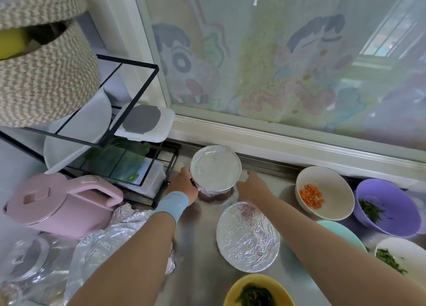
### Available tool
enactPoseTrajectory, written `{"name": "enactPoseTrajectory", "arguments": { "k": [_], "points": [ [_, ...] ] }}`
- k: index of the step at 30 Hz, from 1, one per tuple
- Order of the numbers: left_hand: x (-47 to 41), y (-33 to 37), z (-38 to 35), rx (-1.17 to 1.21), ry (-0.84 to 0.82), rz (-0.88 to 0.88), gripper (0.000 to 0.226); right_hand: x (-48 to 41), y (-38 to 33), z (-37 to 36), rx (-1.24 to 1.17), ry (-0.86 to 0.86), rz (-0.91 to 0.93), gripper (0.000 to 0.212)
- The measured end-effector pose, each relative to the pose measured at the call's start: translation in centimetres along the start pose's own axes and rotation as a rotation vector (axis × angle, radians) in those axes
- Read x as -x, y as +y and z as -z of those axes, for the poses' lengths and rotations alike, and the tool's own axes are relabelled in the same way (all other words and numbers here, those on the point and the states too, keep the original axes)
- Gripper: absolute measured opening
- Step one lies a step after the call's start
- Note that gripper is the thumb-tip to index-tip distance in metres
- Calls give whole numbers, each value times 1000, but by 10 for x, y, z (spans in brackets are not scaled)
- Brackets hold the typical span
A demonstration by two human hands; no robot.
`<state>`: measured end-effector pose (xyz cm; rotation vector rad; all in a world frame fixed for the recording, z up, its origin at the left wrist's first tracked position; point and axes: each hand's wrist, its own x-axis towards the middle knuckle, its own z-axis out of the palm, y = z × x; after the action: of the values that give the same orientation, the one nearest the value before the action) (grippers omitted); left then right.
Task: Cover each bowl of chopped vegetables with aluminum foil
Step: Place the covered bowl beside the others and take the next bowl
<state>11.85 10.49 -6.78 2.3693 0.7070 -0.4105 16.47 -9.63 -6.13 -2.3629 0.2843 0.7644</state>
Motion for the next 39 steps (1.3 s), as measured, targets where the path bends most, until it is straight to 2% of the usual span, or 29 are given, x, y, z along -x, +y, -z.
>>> {"name": "enactPoseTrajectory", "arguments": {
  "k": [3, 5, 8, 11, 13, 15, 19, 23, 25, 28, 30, 32, 35, 37, 39],
  "points": [
    [-5, -8, 0, -18, -188, 22, 72, -16, -6, -8, -160, 17, -59, 62],
    [-7, -12, -1, -49, -248, 26, 77, -18, -11, -9, -271, 18, -92, 62],
    [-7, -19, 0, -104, -216, -7, 73, -12, -17, -8, -291, 49, -81, 54],
    [-2, -25, 0, -281, -211, 53, 64, -6, -23, -9, -276, 68, -56, 50],
    [0, -26, 4, -318, -193, 77, 63, -5, -29, -14, -284, 52, -53, 50],
    [-1, -25, 8, -219, -108, 82, 54, -4, -37, -20, -285, 22, -42, 53],
    [0, -13, 15, 158, 60, 192, 36, -3, -54, -30, -322, -10, -43, 53],
    [-7, -10, 12, 541, 63, 350, 50, -6, -62, -42, -393, -30, -40, 57],
    [-11, -11, 12, 661, 82, 428, 51, -9, -64, -48, -437, -61, -22, 59],
    [-9, -9, 18, 717, 65, 446, 35, -5, -73, -49, -438, -109, 6, 56],
    [-5, -7, 21, 729, 74, 438, 35, 0, -74, -47, -396, -167, 36, 57],
    [5, -4, 25, 642, 80, 424, 31, 4, -71, -44, -337, -203, 62, 59],
    [16, -2, 20, 609, 58, 415, 35, 13, -61, -28, -200, -178, 101, 58],
    [17, 2, 12, 686, -5, 478, 35, 21, -48, -12, -40, -151, 162, 49],
    [27, 15, 3, 675, -137, 539, 29, 28, -30, 5, 81, -145, 188, 46]
  ]
}}
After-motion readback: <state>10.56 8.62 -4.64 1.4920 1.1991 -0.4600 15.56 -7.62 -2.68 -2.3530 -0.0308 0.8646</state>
